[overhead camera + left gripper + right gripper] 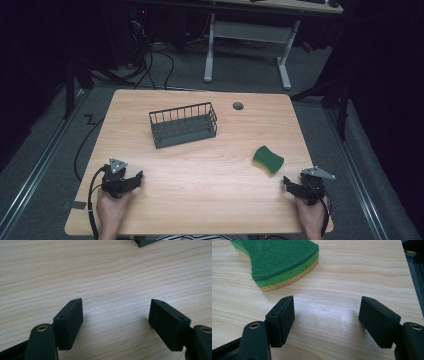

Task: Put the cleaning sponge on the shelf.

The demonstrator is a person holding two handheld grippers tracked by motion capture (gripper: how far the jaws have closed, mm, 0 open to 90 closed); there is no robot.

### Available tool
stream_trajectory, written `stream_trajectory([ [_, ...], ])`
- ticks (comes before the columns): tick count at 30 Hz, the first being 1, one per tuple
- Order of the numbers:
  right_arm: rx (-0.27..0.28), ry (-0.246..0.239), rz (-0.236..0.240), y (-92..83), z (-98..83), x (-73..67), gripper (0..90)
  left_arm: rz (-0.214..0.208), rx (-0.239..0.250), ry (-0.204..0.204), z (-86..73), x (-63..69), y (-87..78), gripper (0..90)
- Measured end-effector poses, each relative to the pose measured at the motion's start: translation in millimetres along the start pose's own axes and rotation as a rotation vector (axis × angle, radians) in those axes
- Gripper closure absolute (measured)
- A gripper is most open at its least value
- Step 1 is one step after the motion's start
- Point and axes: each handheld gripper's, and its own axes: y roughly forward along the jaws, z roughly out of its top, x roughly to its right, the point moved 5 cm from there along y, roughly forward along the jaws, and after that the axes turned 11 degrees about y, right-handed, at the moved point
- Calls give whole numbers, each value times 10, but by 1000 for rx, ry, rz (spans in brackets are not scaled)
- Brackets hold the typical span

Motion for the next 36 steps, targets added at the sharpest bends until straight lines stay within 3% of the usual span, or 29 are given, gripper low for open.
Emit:
stream_trajectory([
  [12, 5, -10, 16, 18, 18, -8, 313, -4, 4, 2, 1, 6, -3, 307],
  [27, 4, -12, 6, 16, 19, -16, 329, 3, 10, -36, 24, 24, 11, 317],
  [29, 18, -15, 7, 11, 24, -24, 406, -3, 15, -46, 29, 24, 13, 326],
  [34, 53, -24, 25, -60, 72, -90, 463, 7, -5, -28, 48, 36, 19, 348],
  [36, 68, -62, 41, -105, 131, -167, 473, 2, -9, -29, 71, 43, 17, 348],
])
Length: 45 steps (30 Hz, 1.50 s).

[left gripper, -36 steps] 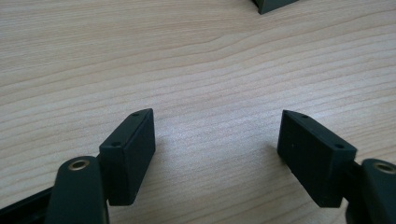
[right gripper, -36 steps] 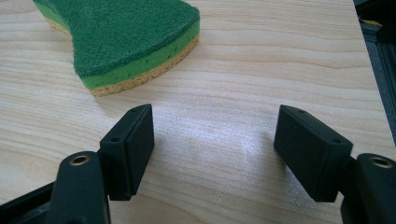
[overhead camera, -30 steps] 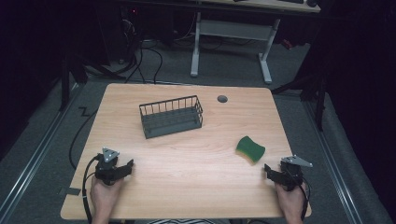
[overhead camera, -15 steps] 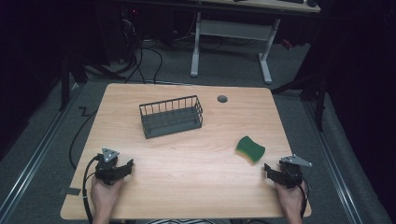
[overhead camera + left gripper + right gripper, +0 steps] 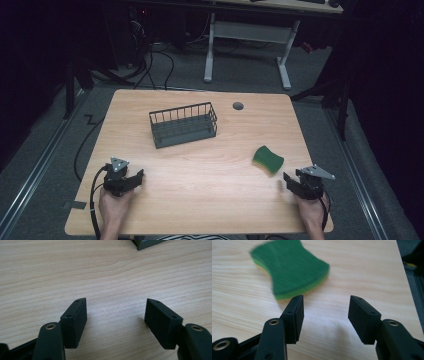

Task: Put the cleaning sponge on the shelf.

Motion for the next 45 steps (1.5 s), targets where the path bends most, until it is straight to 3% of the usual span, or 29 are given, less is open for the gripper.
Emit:
stream_trajectory([
  [2, 17, -29, 36, -3, 113, -104, 485, -12, 6, -11, 22, 8, -10, 351],
  [8, 47, -53, 109, 20, 315, -281, 495, -30, 31, -15, 125, 26, -52, 355],
  [13, 40, -77, 202, 68, 561, -548, 533, -42, 39, -24, 253, 16, -101, 363],
  [16, 33, -91, 222, 95, 651, -629, 546, -67, 32, -45, 355, -5, -116, 383],
  [20, 38, -106, 293, 196, 872, -832, 572, -88, 52, -47, 527, -25, -137, 391],
  [27, 25, -103, 363, 427, 1185, -1105, 608, -108, 81, -57, 781, -61, -174, 392],
  [32, 28, -105, 392, 511, 1329, -1224, 623, -111, 85, -50, 952, -95, -157, 396],
  [35, 28, -115, 403, 594, 1425, -1320, 636, -139, 98, -68, 1072, -122, -149, 408],
  [39, 25, -147, 410, 702, 1527, -1459, 647, -130, 103, -61, 1246, -178, -149, 437],
  [45, 10, -139, 436, 834, 1674, -1658, 658, -118, 80, -62, 1394, -239, -60, 446],
])
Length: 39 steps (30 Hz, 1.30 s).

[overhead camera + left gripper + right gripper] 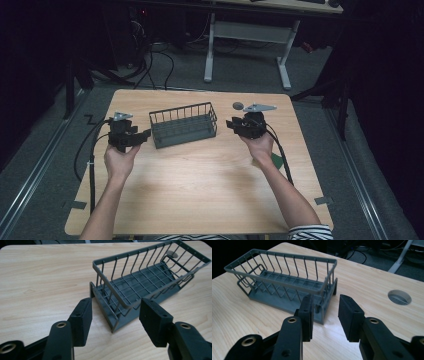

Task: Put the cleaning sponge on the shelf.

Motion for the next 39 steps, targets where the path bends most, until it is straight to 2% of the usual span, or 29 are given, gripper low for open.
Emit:
stream_trajectory([
  [4, -18, 13, 4, 123, 97, -44, 662, 3, -5, -8, 71, -15, 91, 453],
  [9, -37, 17, -12, 301, 186, -73, 661, 0, -9, -19, 128, -17, 213, 468],
  [14, -64, 40, -43, 497, 231, -78, 660, -4, 4, -15, 179, 5, 300, 516],
  [17, -70, 45, -64, 579, 226, -43, 657, 0, -7, -21, 165, 6, 346, 531],
  [20, -76, 55, -62, 628, 207, -22, 658, 6, -27, -12, 142, 5, 380, 540],
  [25, -94, 71, -48, 684, 174, -23, 671, 4, -23, -12, 143, 11, 403, 586],
  [29, -105, 65, -41, 701, 184, -32, 705, 10, -40, 12, 117, 23, 445, 647],
  [33, -125, 56, -49, 723, 177, -32, 751, 6, -48, 8, 108, 20, 462, 691],
  [39, -140, 42, -62, 728, 162, -35, 761, -3, -54, 8, 101, 35, 452, 710],
])
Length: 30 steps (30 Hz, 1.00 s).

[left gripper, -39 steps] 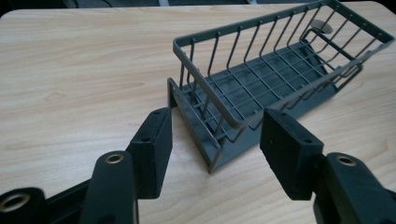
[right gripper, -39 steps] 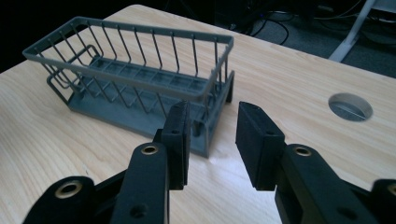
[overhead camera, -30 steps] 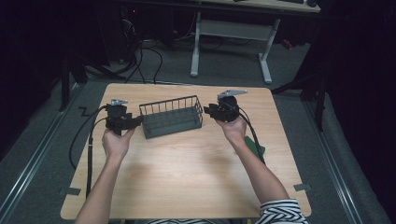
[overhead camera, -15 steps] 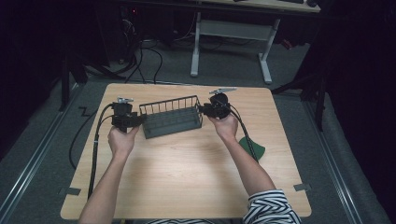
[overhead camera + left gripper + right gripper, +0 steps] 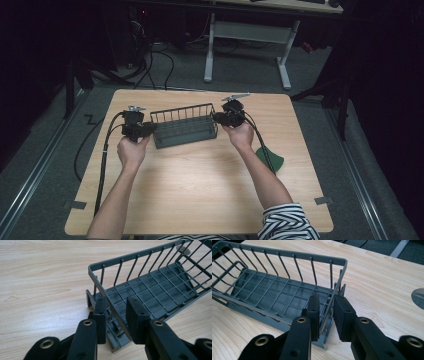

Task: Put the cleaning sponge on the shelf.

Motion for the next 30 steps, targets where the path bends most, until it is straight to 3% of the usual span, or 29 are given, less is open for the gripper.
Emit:
stream_trajectory([
  [9, -20, -21, -18, -97, -47, 40, 772, -37, 13, 25, -35, 139, -74, 713],
  [12, -13, 0, -3, -170, -119, 64, 771, -42, 15, 52, -58, 213, -114, 725],
  [15, -7, 11, 13, -240, -186, 83, 768, -57, 20, 53, -78, 260, -133, 725],
  [21, -13, 1, 11, -344, -272, 103, 766, -68, 34, 50, -134, 369, -183, 726],
  [26, -12, -36, 0, -414, -339, 79, 760, -61, 20, 84, -151, 427, -222, 722],
  [30, -26, -47, -1, -464, -376, 85, 757, -89, 30, 67, -188, 469, -253, 720],
])
